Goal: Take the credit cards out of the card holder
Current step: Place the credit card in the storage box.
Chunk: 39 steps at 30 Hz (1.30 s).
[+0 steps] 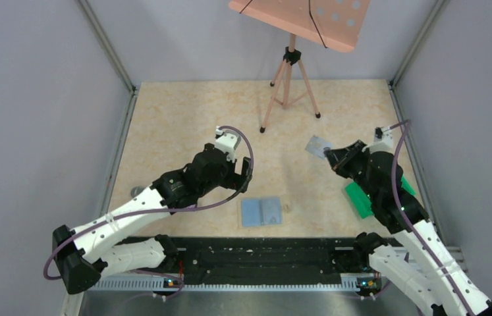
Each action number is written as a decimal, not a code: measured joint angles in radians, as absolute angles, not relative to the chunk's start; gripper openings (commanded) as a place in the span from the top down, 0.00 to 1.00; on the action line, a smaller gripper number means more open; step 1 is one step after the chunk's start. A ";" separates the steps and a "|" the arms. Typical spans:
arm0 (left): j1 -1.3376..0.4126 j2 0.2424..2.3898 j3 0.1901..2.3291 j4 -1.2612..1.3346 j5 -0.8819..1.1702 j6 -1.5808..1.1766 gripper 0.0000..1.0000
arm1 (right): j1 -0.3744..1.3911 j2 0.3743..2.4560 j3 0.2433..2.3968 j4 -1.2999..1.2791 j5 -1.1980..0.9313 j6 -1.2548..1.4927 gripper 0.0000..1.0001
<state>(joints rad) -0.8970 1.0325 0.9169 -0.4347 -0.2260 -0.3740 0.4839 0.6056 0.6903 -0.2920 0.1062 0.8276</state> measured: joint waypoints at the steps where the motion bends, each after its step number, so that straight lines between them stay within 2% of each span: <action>1: -0.897 1.034 0.919 -0.450 -0.247 -0.351 0.01 | 0.454 0.609 0.716 -0.355 0.136 0.815 1.00; 12: -0.902 1.049 0.983 -0.592 -0.292 -0.191 0.01 | 0.153 0.693 0.882 -0.800 0.316 0.752 1.00; 22: -0.908 0.937 0.889 -0.583 -0.313 -0.148 0.01 | 0.023 0.747 0.934 -0.935 0.466 0.682 1.00; 26: -0.908 0.927 0.884 -0.583 -0.317 -0.141 0.01 | -0.101 0.797 0.929 -0.889 0.395 0.624 1.00; 32: -0.909 0.920 0.879 -0.583 -0.321 -0.132 0.01 | -0.422 0.890 0.852 -0.757 0.123 0.572 1.00; 39: -0.909 0.907 0.875 -0.582 -0.323 -0.130 0.01 | -0.468 0.883 0.818 -0.724 0.009 0.548 1.00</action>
